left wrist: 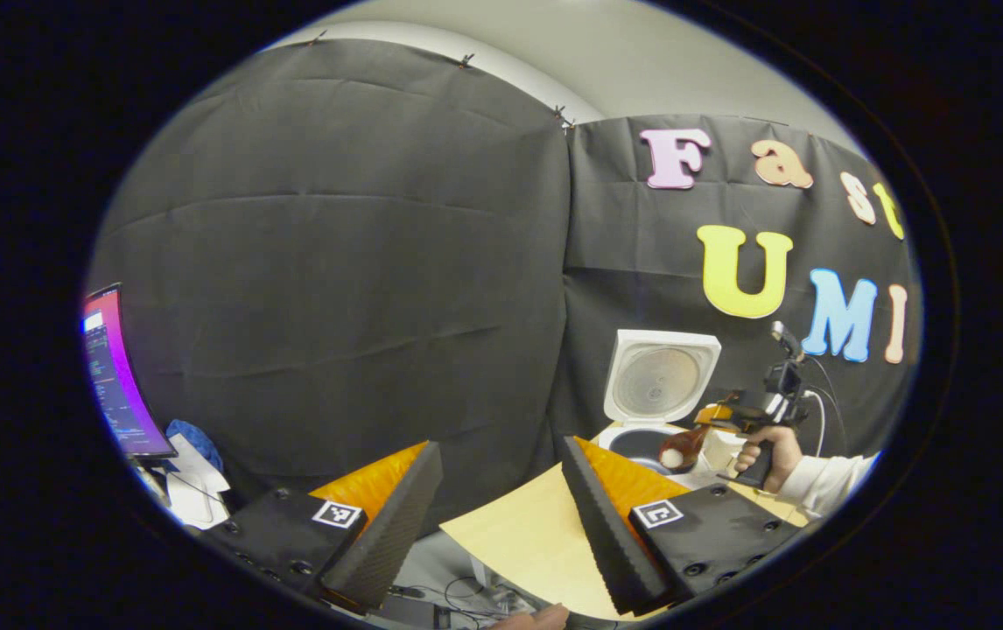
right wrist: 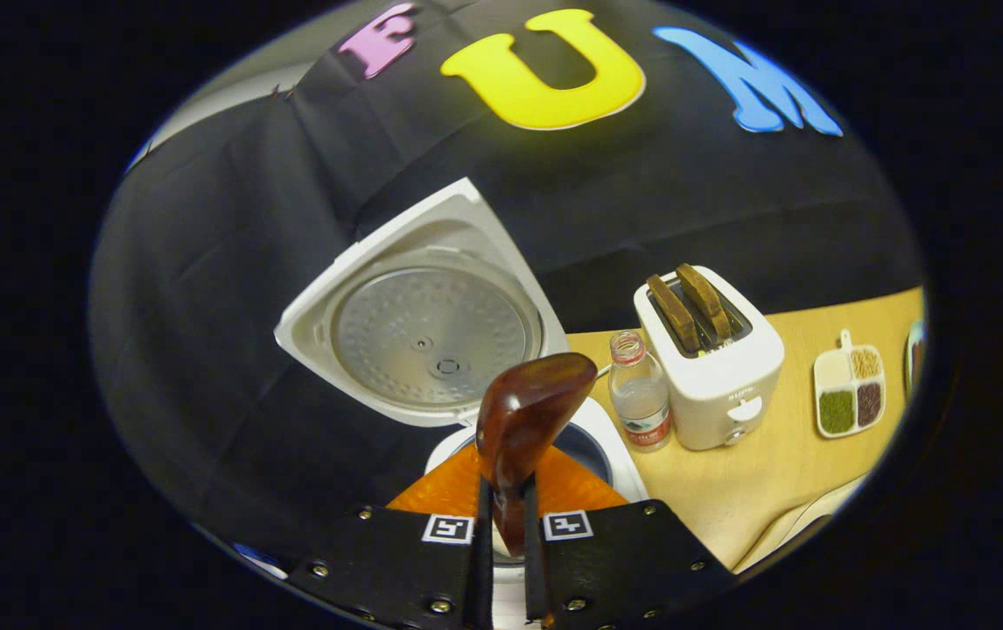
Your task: Close the left gripper, press the button to open the rice cooker; take a wooden spoon from the chopstick holder with the right hand, scoop a spoonful of rice and pour it into the rice cooker, then put the wooden spoon back into the chopstick holder.
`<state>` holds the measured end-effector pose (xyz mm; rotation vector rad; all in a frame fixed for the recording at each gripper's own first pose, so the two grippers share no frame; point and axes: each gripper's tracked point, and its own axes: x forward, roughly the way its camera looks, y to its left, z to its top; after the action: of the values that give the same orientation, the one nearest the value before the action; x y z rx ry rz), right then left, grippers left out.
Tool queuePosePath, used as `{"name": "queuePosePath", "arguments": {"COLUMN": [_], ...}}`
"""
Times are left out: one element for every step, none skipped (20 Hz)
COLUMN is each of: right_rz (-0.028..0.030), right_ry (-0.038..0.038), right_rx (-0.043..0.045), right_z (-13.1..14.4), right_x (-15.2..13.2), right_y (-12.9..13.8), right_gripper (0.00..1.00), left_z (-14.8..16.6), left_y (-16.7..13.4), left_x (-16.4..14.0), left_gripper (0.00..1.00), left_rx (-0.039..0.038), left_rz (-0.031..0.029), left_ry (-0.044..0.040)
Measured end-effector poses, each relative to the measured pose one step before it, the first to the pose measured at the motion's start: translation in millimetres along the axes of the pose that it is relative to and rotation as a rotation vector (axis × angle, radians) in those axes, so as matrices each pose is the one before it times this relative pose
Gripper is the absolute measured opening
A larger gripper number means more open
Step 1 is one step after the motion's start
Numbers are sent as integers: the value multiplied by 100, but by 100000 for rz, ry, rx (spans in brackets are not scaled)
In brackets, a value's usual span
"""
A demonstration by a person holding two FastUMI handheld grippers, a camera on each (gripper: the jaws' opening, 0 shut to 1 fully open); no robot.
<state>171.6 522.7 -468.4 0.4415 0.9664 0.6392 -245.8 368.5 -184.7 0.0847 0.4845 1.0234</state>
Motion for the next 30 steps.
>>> {"name": "queuePosePath", "arguments": {"right_rz": [211, 811, 82, 32, 534, 514, 171, -84, -100, -279, -21, -121, -800, -984, -1340, -1699, -398, -644, -823, -1291, -1684, -1555, -1843, -2134, -1299, 483, 1536, 1540, 410, -533], "right_ry": [1528, 1170, 919, 928, 811, 668, 267, 84, -240, -142, -12, -641, -1176, -1347, -1106, -1181, -826, -1006, -1251, -1096, -807, -399, -777, -1064, -510, -50, 740, 1450, 1681, 1396], "right_rx": [-5981, -5280, -4678, -3341, -1887, -1466, -2523, -3006, -3909, -4303, -5199, -6761, -8253, -8012, -5852, -5123, -5185, -5515, -6500, -6733, -6035, -4359, -2375, -1717, 943, 4677, 8129, 9268, 8248, 7078], "right_z": [-718, -437, -560, -437, -425, -421, -211, -356, -191, -272, -276, -191, 11, -145, -144, -2, -51, -59, -228, -43, -81, -90, 170, 286, 400, 277, 314, 255, 230, 265], "right_x": [452, 494, 245, 258, 139, 107, 58, 55, -147, -580, -478, -328, -309, -141, -134, -184, -279, -49, -37, -92, -87, 78, -16, -109, -274, -180, -284, -276, -148, -243], "right_y": [295, 812, 138, 133, 170, 25, 68, 162, 123, 221, 377, 468, 358, 387, 405, 236, 345, 419, 314, 223, 95, -195, -286, -157, -462, -170, -66, -216, -623, -907], "right_gripper": [15, 15, 15, 15, 15, 15, 15, 15, 15, 15, 14, 14, 14, 15, 15, 15, 15, 15, 15, 15, 15, 15, 15, 15, 15, 15, 15, 15, 15, 15], "left_z": [-58, 0, -89, -285, -187, -59, -245, 7, -259, -78, 18, 31, 27, 50, 55, 262, 63, 55, -167, 47, -1, 138, 23, 161, 55, 36, -170, 106, 13, 257], "left_y": [-210, -181, -27, -67, 86, -59, 138, -49, -41, -173, -159, -153, -185, -155, -112, -45, -23, -69, -7, 33, 125, 65, 86, 65, 74, 58, 163, 158, 182, 66], "left_x": [295, 312, 35, 310, 278, 353, 142, 180, 114, 124, 61, 8, 62, -89, -114, -269, -44, -73, -163, -53, -368, -319, -341, -310, -360, -279, -324, -337, -388, -349], "left_gripper": [95, 93, 93, 93, 93, 93, 93, 93, 93, 93, 93, 93, 93, 93, 93, 93, 93, 100, 96, 93, 93, 93, 93, 93, 93, 93, 93, 93, 93, 93], "left_rx": [391, 179, -75, -30, -28, -322, -396, -279, -36, 1, 215, 178, 127, 82, 121, 209, 254, 38, -3, -23, -33, 27, 160, 172, 44, -145, -118, -174, -320, -469], "left_rz": [265, 214, 99, 87, 267, 87, 74, -33, -48, -161, -101, -149, -124, -62, -61, 26, 180, 60, 116, 231, 312, 318, 285, 265, 126, 77, 183, 230, 62, -184], "left_ry": [267, -22, 239, 669, 717, 482, 288, 345, 439, 67, 132, 38, -26, -133, -160, -228, -212, -146, 123, -43, -207, -186, -247, -461, -245, -193, -174, -496, -552, -648]}}
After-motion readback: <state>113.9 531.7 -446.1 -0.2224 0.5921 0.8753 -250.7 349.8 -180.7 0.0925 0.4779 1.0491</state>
